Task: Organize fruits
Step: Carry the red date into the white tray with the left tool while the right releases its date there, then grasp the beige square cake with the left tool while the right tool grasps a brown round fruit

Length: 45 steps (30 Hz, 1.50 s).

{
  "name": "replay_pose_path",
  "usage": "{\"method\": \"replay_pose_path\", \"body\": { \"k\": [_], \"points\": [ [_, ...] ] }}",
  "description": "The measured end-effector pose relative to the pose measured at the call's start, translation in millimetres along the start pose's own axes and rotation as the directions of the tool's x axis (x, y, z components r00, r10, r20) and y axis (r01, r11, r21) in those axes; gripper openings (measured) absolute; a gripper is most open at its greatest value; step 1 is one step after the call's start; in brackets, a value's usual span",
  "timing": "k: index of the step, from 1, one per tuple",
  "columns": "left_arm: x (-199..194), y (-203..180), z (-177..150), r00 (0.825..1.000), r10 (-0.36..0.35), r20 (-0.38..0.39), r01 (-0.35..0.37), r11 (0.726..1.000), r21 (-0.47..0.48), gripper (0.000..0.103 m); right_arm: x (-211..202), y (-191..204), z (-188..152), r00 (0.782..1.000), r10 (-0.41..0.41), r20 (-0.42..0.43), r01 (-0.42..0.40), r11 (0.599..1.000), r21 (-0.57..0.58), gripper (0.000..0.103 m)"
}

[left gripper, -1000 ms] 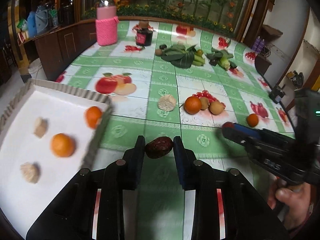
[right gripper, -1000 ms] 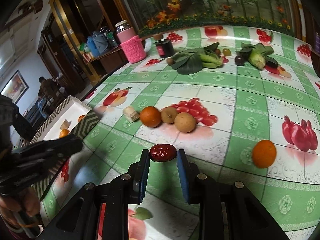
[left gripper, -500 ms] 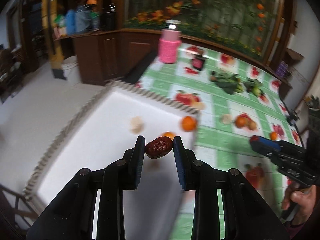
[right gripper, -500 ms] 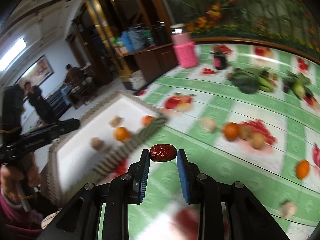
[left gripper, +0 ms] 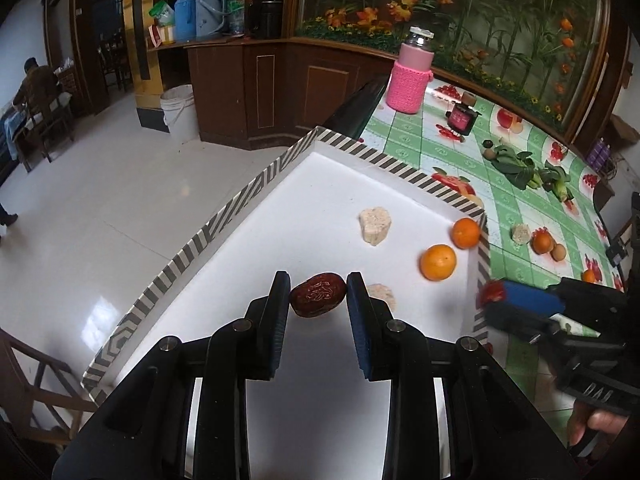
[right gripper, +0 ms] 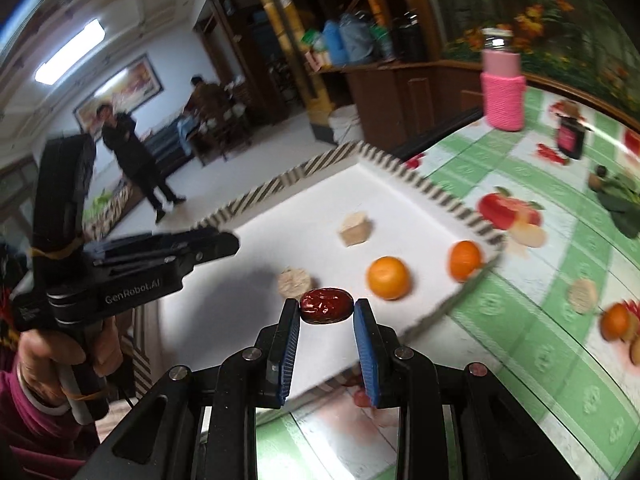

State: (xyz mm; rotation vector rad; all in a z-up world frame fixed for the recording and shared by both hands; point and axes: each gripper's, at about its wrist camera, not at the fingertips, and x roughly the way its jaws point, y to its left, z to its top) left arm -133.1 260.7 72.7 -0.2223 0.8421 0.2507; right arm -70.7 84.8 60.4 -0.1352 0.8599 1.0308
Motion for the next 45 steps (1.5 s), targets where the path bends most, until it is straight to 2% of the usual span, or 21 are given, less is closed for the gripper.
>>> {"method": "replay_pose_path", "body": {
  "k": [8, 10, 17, 18, 19, 20, 21, 22, 26, 29, 32, 35, 39, 41, 45],
  "points": [
    [15, 1, -2, 0.999, 0.003, -0.043, -0.003, 1.0, -0.002, 0.028, 46, 12, 5, 0.989, -0.058, -0.133, 0.042, 0.992, -0.115, 0.027],
    [18, 2, -2, 0.999, 0.024, -0.048, -0.023, 1.0, 0.008, 0.028, 50, 15, 7, 0.986, -0.08, -0.145, 0.06, 0.988, -0.14, 0.027],
    [24, 7, -3, 0.997, 0.031, -0.067, -0.03, 0.999, 0.013, 0.028, 71, 11, 9, 0.975, -0.094, -0.201, 0.063, 0.986, -0.154, 0.027],
    [24, 8, -3, 0.997, 0.043, -0.068, -0.042, 0.999, 0.014, 0.031, 70, 13, 7, 0.975, -0.111, -0.19, 0.078, 0.981, -0.177, 0.028],
    [25, 9, -3, 0.996, 0.055, -0.068, -0.054, 0.998, 0.015, 0.038, 68, 14, 7, 0.976, -0.124, -0.18, 0.09, 0.978, -0.187, 0.031],
    [25, 10, -4, 0.996, 0.064, -0.066, -0.063, 0.998, 0.015, 0.045, 65, 14, 6, 0.977, -0.125, -0.171, 0.093, 0.978, -0.184, 0.032],
    [25, 11, -4, 0.995, 0.071, -0.064, -0.07, 0.997, 0.012, 0.057, 61, 13, 5, 0.98, -0.113, -0.163, 0.084, 0.982, -0.172, 0.032],
    [23, 13, -5, 0.996, 0.07, -0.055, -0.07, 0.998, 0.007, 0.061, 55, 12, 5, 0.984, -0.102, -0.149, 0.077, 0.984, -0.16, 0.032],
    [8, 12, -6, 0.994, 0.112, 0.015, -0.111, 0.993, -0.028, 0.061, 13, 1, -9, 0.996, -0.08, -0.039, 0.076, 0.993, -0.095, 0.032],
    [-3, 0, -5, 0.994, 0.091, 0.068, -0.088, 0.995, -0.046, 0.061, -19, -14, -20, 0.998, -0.055, 0.027, 0.056, 0.998, -0.022, 0.032],
    [-13, -26, 0, 0.99, 0.07, 0.124, -0.068, 0.997, -0.021, 0.061, -43, -34, -24, 0.99, -0.127, 0.059, 0.125, 0.992, 0.035, 0.033],
    [-19, -52, 2, 0.989, 0.03, 0.144, -0.03, 1.0, 0.002, 0.061, -66, -52, -31, 0.981, -0.176, 0.084, 0.168, 0.981, 0.095, 0.033],
    [-20, -87, 2, 0.99, -0.014, 0.144, 0.004, 0.998, 0.064, 0.061, -93, -74, -48, 0.966, -0.238, 0.103, 0.22, 0.962, 0.163, 0.033],
    [-19, -100, 2, 0.99, -0.022, 0.139, 0.011, 0.996, 0.085, 0.061, -103, -82, -54, 0.951, -0.297, 0.088, 0.279, 0.945, 0.171, 0.033],
    [-17, -125, 6, 0.991, -0.057, 0.117, 0.045, 0.994, 0.103, 0.061, -132, -97, -69, 0.936, -0.334, 0.108, 0.308, 0.93, 0.203, 0.033]
  ]
}}
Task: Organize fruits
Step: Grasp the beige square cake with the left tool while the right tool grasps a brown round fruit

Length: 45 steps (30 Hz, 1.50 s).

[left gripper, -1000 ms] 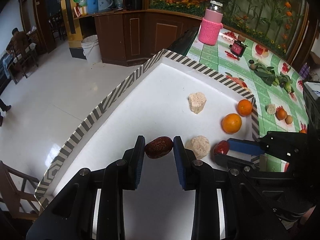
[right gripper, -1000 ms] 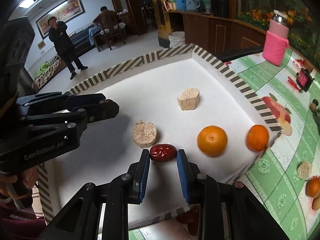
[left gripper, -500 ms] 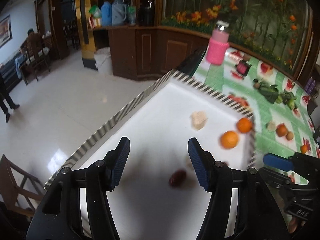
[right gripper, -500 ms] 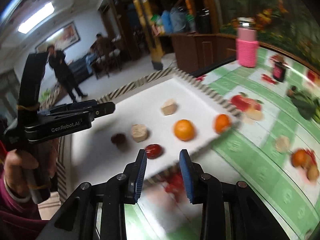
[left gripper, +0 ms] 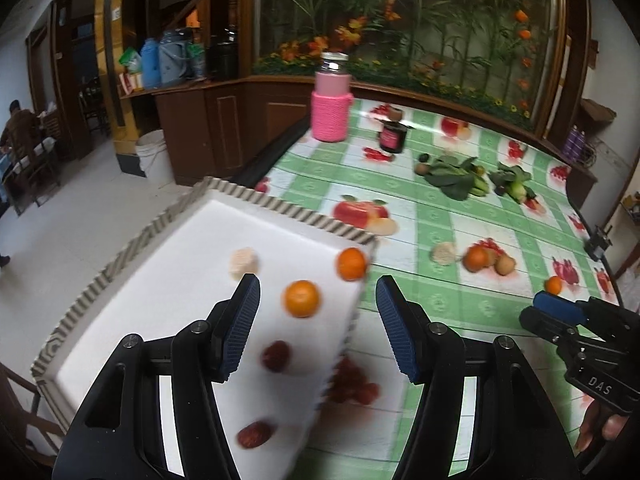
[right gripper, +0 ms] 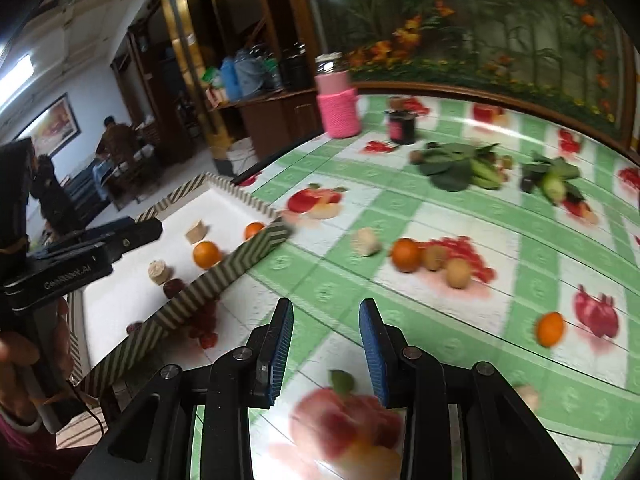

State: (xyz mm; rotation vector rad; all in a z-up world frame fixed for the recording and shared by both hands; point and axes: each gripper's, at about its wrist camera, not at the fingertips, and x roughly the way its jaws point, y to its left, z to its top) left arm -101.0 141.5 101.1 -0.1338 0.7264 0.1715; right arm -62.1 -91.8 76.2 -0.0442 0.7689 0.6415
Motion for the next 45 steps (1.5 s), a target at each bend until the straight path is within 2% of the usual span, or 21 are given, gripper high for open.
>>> {"method": "replay_pose_path", "body": {
  "k": [3, 5, 9, 13, 17, 20, 22, 25, 27, 30, 34, 41, 42, 43, 44, 45],
  "points": [
    [7, -19, 6, 0.998, -0.064, -0.018, 0.064, 0.998, 0.0, 0.061, -15, -18, -1, 0.999, -0.043, 0.028, 0.043, 0.999, 0.015, 0.038],
    [12, -32, 3, 0.997, -0.069, -0.027, 0.07, 0.997, 0.021, 0.061, -18, -31, -6, 0.997, -0.076, 0.033, 0.075, 0.996, 0.042, 0.039],
    [36, -54, -3, 0.985, -0.137, -0.11, 0.141, 0.989, 0.033, 0.061, -8, -64, -19, 0.996, -0.093, -0.012, 0.093, 0.989, 0.117, 0.039],
    [53, -74, 1, 0.981, -0.138, -0.138, 0.148, 0.987, 0.064, 0.061, 0, -89, -21, 0.993, -0.113, -0.029, 0.116, 0.981, 0.153, 0.039],
    [72, -91, 6, 0.975, -0.143, -0.169, 0.161, 0.982, 0.099, 0.061, 19, -104, -6, 0.996, -0.079, -0.04, 0.084, 0.983, 0.166, 0.039],
    [90, -100, 9, 0.965, -0.153, -0.212, 0.178, 0.978, 0.108, 0.061, 43, -105, 7, 0.993, -0.078, -0.087, 0.087, 0.99, 0.114, 0.039],
    [102, -104, 11, 0.963, -0.133, -0.236, 0.164, 0.979, 0.119, 0.061, 57, -104, 12, 0.992, -0.075, -0.105, 0.084, 0.993, 0.078, 0.039],
    [115, -108, 15, 0.958, -0.133, -0.255, 0.17, 0.977, 0.13, 0.061, 73, -103, 17, 0.984, -0.115, -0.139, 0.117, 0.993, 0.011, 0.039],
    [124, -112, 17, 0.954, -0.133, -0.269, 0.175, 0.975, 0.137, 0.061, 80, -106, 20, 0.982, -0.129, -0.139, 0.13, 0.992, -0.007, 0.039],
    [135, -116, 20, 0.952, -0.131, -0.277, 0.175, 0.975, 0.14, 0.061, 85, -112, 22, 0.99, -0.064, -0.125, 0.067, 0.998, 0.016, 0.039],
    [148, -122, 22, 0.953, -0.123, -0.277, 0.17, 0.974, 0.152, 0.061, 90, -116, 22, 0.992, -0.062, -0.112, 0.066, 0.997, 0.028, 0.03],
    [167, -128, 25, 0.951, -0.135, -0.28, 0.185, 0.97, 0.16, 0.06, 89, -120, 22, 0.995, -0.027, -0.098, 0.032, 0.998, 0.047, 0.029],
    [167, -128, 25, 0.952, -0.139, -0.271, 0.186, 0.969, 0.159, 0.057, 89, -120, 23, 0.995, -0.025, -0.098, 0.03, 0.998, 0.048, 0.029],
    [167, -128, 25, 0.955, -0.138, -0.263, 0.184, 0.97, 0.161, 0.047, 89, -120, 23, 0.995, -0.021, -0.1, 0.026, 0.998, 0.049, 0.029],
    [167, -128, 25, 0.958, -0.131, -0.255, 0.177, 0.97, 0.166, 0.042, 89, -120, 23, 0.995, -0.02, -0.101, 0.025, 0.998, 0.049, 0.029],
    [167, -128, 25, 0.959, -0.126, -0.253, 0.172, 0.97, 0.17, 0.03, 88, -120, 23, 0.995, -0.022, -0.1, 0.027, 0.998, 0.05, 0.029]
  ]
}}
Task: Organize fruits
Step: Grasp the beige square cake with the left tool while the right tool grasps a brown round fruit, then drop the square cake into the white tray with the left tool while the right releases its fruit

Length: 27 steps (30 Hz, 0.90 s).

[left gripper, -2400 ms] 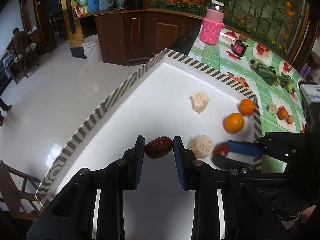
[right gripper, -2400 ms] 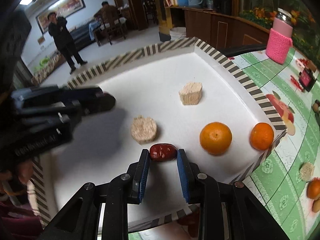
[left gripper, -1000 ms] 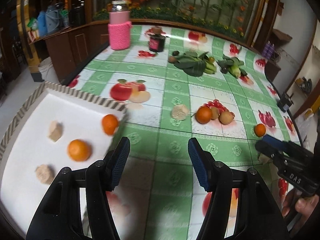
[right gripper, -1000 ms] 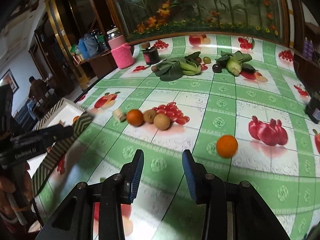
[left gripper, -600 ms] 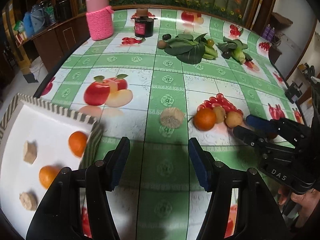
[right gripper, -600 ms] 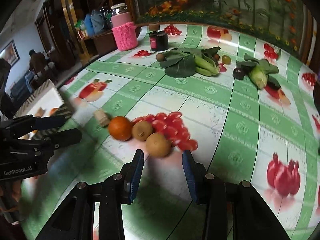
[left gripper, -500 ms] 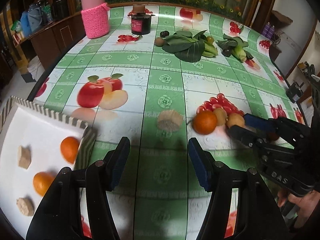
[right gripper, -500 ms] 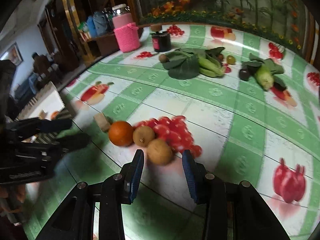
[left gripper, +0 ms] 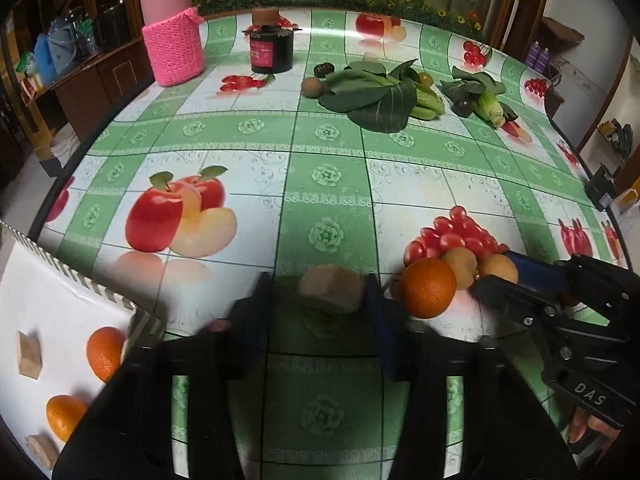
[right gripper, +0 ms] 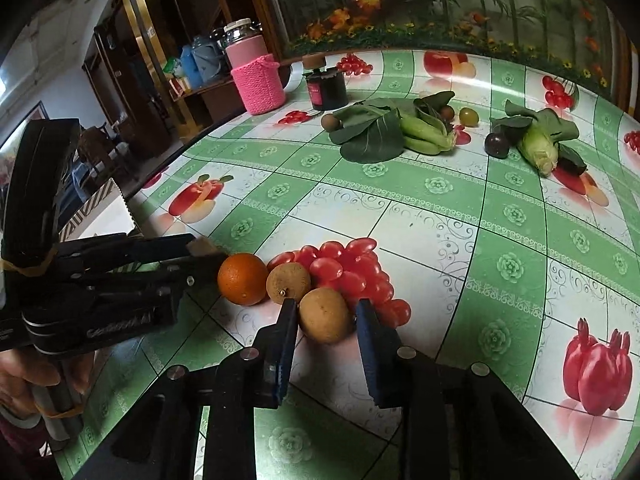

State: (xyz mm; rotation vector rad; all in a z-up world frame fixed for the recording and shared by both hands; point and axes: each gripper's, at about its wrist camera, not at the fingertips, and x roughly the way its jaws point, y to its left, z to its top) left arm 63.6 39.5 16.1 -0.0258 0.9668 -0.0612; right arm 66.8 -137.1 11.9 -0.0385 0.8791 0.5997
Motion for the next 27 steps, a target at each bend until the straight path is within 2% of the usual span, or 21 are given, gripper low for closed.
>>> {"method": "replay_pose_path", "body": {
  "k": [5, 14, 20, 27],
  "points": [
    [-12, 3, -6, 1.0, 0.002, 0.006, -0.002, 1.0, -0.012, 0.03, -7, 1, 0, 1.0, 0.008, 0.015, -0.008, 1.0, 0.009, 0.029],
    [-72, 7, -35, 0.998, -0.041, 0.045, 0.042, 0.999, -0.02, 0.03, -44, 29, -14, 0.998, 0.041, 0.057, -0.042, 0.999, 0.021, 0.029],
    [-116, 45, -59, 0.996, -0.033, 0.079, 0.039, 0.997, -0.065, 0.03, -58, 69, -25, 0.992, 0.097, 0.085, -0.097, 0.995, -0.002, 0.029],
    [-154, 115, -88, 0.991, 0.066, 0.117, -0.045, 0.984, -0.172, 0.03, -53, 126, -30, 0.983, 0.17, 0.071, -0.165, 0.984, -0.069, 0.029]
  ]
}}
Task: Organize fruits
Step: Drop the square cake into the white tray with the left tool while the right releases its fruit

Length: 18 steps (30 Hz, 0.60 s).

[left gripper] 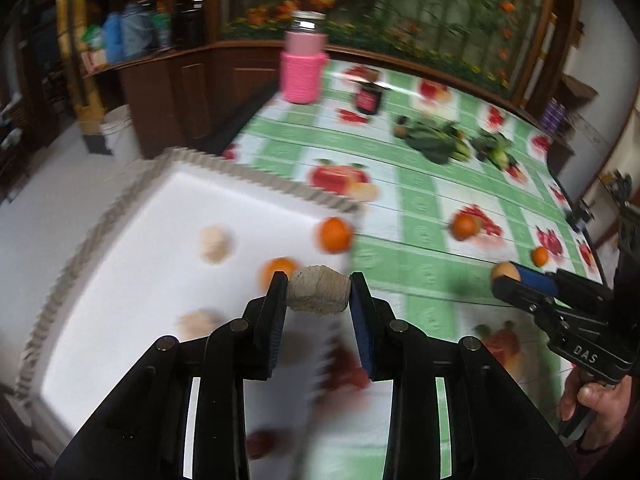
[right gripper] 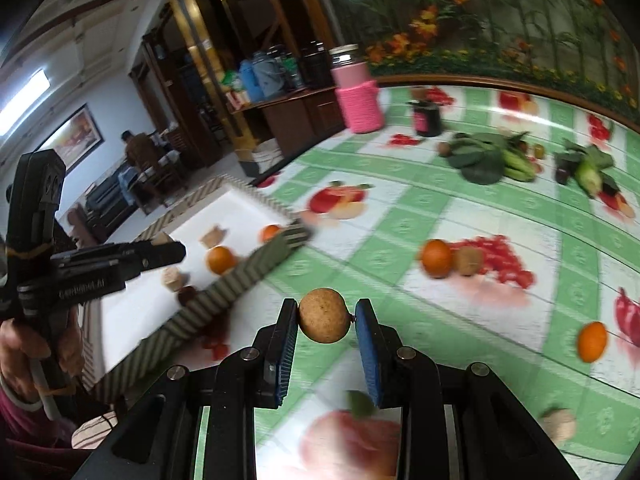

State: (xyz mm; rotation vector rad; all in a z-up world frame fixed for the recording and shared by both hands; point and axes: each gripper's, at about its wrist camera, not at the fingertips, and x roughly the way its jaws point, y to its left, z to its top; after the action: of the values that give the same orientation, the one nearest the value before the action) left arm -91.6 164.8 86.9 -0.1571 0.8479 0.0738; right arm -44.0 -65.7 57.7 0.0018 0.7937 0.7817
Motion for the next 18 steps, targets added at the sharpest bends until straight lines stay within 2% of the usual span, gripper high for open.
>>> {"method": "replay_pose_path", "body": {
  "k": [9, 13, 18],
  "points": [
    [-19, 76, -26, 0.994, 0.113, -0.002, -0.113, 0.99, -0.086, 0.03, 36, 81, 9, 0.991, 0.126, -0.055, -0.131, 0.986, -0.106, 0.029],
    [-17, 94, -38, 0.989, 0.147, -0.024, -0.149, 0.983, -0.108, 0.03, 58, 117, 12, 0.981, 0.17, -0.095, -0.184, 0.97, -0.162, 0.028],
    [-14, 104, -45, 0.985, 0.169, -0.035, -0.172, 0.979, -0.108, 0.03, 84, 142, 13, 0.971, 0.186, -0.147, -0.213, 0.956, -0.2, 0.028]
  ]
}}
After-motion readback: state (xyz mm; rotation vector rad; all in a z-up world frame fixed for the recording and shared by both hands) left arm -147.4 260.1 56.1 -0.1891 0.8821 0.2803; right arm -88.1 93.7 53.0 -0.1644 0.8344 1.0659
